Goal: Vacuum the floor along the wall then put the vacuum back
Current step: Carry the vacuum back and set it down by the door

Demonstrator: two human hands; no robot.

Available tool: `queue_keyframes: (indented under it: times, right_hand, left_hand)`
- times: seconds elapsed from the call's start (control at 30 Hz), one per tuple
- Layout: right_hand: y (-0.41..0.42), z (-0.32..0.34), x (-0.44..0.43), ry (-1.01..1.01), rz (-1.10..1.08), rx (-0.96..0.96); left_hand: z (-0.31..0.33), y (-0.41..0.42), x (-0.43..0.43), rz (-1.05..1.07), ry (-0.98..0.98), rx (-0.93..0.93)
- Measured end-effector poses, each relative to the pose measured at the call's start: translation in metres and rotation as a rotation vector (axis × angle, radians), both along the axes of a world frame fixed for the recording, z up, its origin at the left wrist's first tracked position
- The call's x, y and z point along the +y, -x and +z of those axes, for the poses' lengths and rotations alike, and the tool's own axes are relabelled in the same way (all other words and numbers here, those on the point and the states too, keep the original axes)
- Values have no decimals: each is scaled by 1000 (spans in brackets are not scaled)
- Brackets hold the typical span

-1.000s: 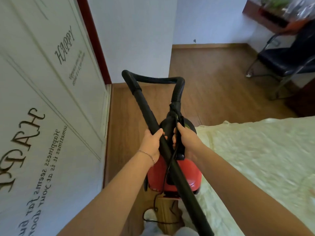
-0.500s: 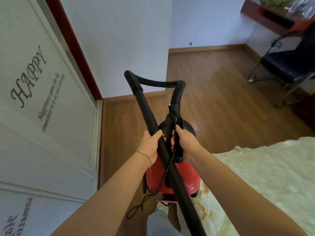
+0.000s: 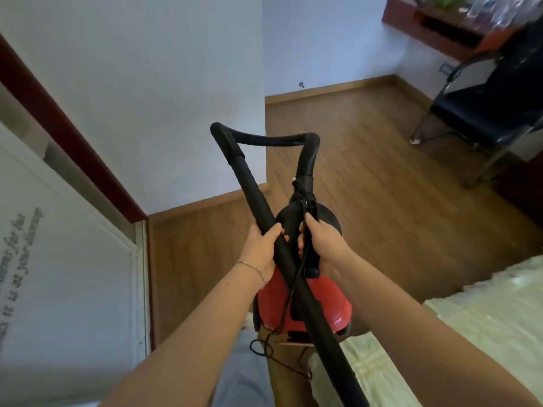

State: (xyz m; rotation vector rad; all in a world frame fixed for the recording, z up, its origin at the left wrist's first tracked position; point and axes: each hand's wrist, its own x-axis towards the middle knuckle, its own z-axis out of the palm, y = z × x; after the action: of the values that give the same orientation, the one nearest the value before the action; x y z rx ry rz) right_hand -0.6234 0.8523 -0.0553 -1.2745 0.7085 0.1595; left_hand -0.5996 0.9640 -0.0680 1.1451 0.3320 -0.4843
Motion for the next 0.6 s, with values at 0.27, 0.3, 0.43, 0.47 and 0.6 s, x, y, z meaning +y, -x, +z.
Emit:
queue_keyframes:
  times: [0.27, 0.3, 0.43, 0.47, 0.6]
  right_hand:
    - [-132, 5, -40, 25, -188, 27]
    - [-146, 6, -47, 22, -217, 23]
    - [-194, 6, -75, 14, -317, 6]
    - [-204, 5, -83, 15, -328, 11]
    - [-248, 0, -121, 18, -374, 30]
  left_hand:
    - [8, -150, -45, -174, 27, 11]
    - [9, -167, -52, -197, 34, 11]
    - [9, -225, -85, -265, 41, 14]
    - [10, -237, -95, -288, 41, 14]
    - [4, -283, -136, -369, 12, 9]
